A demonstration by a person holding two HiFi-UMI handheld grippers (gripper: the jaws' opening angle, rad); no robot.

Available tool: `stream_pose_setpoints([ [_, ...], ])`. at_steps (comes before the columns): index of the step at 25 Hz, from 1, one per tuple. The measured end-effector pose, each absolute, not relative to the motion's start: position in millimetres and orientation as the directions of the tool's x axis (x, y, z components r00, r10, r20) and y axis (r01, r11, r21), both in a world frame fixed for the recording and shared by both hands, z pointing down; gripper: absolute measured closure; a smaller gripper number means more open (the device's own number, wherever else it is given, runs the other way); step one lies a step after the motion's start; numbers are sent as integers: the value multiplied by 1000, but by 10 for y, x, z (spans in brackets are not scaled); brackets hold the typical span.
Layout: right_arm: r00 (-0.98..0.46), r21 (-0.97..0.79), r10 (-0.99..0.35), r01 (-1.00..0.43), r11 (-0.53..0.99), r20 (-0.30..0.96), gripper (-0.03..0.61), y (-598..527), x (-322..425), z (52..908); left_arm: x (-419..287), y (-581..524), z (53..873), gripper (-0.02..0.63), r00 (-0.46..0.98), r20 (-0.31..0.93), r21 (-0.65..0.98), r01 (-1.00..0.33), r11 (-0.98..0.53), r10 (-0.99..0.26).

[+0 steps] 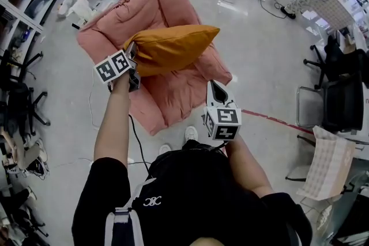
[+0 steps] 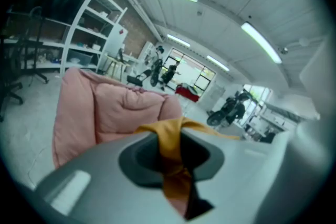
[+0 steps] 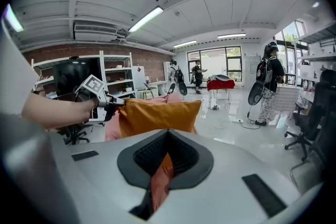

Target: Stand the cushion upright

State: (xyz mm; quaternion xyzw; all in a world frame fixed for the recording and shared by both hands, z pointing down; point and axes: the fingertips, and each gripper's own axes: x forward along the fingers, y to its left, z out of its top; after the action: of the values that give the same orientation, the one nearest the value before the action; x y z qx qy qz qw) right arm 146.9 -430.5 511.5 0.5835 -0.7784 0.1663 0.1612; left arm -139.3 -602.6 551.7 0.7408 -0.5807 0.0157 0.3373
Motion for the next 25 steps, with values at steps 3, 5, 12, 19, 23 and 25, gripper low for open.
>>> stream_pose_setpoints([
  [3,-259,-52,-850,-963,266,459,586,-4391,1547,5148,-1515,-6364,5514,540,278,425,425,-902,-81,-862],
  [5,-246,-46,-847,-966,255,471,586,-4422,1626,5185,-1606,-6560,5551,538,250,438,384,-920,-72,-863],
  [12,-208,-30,-832,-974,225,514,586,-4577,1811,5343,-2292,-7189,5902,531,59,540,212,-975,68,-839],
  [19,-216,-25,-806,-970,244,552,586,-4607,1823,5517,-2644,-7479,6023,483,16,604,125,-989,74,-797],
  [23,-225,-31,-802,-968,250,554,586,-4651,1821,5537,-2431,-7586,5902,469,128,542,215,-976,-10,-831],
  [25,-233,-37,-802,-966,256,551,586,-4655,1798,5526,-2371,-7562,5823,458,208,496,304,-951,-55,-843],
])
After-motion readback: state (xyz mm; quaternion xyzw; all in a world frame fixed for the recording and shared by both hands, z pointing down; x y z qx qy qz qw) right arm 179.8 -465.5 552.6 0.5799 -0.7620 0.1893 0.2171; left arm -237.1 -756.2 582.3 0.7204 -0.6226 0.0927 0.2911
